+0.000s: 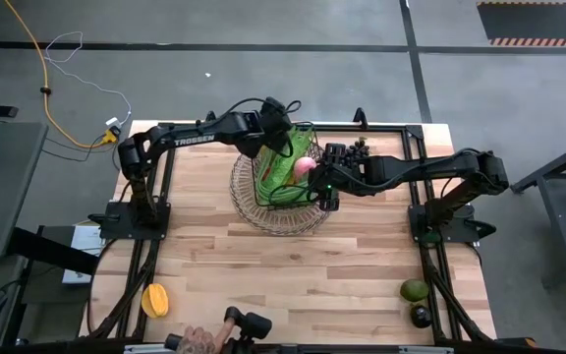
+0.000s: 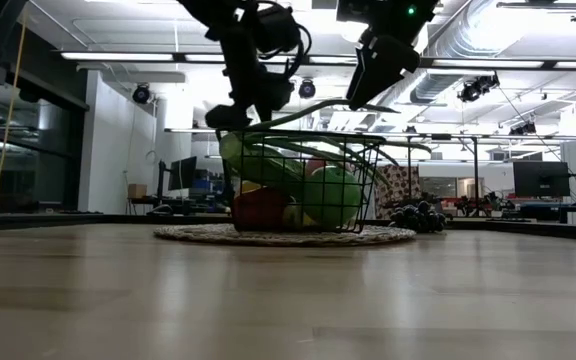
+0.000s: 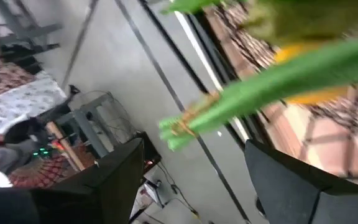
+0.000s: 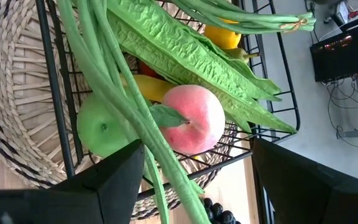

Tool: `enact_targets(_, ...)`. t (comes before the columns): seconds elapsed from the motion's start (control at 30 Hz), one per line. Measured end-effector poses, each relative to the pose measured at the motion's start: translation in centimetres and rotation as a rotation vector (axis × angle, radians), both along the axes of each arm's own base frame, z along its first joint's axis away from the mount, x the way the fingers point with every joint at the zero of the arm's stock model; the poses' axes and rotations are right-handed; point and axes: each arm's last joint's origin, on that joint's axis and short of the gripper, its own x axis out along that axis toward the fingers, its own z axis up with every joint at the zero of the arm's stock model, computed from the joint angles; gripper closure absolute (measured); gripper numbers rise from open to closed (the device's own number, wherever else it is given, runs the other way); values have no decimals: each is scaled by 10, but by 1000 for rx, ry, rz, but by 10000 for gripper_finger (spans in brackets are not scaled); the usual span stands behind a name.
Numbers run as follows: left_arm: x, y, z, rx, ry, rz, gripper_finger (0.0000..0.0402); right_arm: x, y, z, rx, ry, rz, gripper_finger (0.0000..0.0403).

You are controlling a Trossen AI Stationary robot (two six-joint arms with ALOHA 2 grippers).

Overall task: Build produce basket
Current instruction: Put the green beans into the black mesh basket, then put the green lime into the black mesh basket

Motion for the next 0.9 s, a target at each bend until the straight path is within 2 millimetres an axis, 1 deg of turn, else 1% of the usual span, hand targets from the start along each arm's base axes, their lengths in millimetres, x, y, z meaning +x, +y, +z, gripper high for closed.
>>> enact_targets(0.13,-5,-2,5,-28,24,47,135,0,0,0,0,0,0,112)
enact_targets(0.27,-9,-6,20,-77,-36,140,135,-1,0,-1,-6,14,5,112)
enact_targets(0.4,-12,-10,43,-198,-187,241,135,-6,-1,2,-33,36,-5,112)
enact_targets(0.5,-16,-15,66,-305,-342,284,135,-14,-1,13,-41,-4,-17,112)
enact_targets(0.57,-22,-19,79,-374,-445,290,135,-21,-1,22,-12,-53,-27,112)
enact_targets(0.67,-29,-26,94,-487,-582,302,136,-34,1,34,81,-108,-26,112)
enact_targets(0.8,-42,-32,108,-687,-740,304,136,-52,5,44,164,-131,-51,112)
enact_targets(0.9,-52,-41,108,-876,-843,227,136,-62,9,53,185,-174,-53,112)
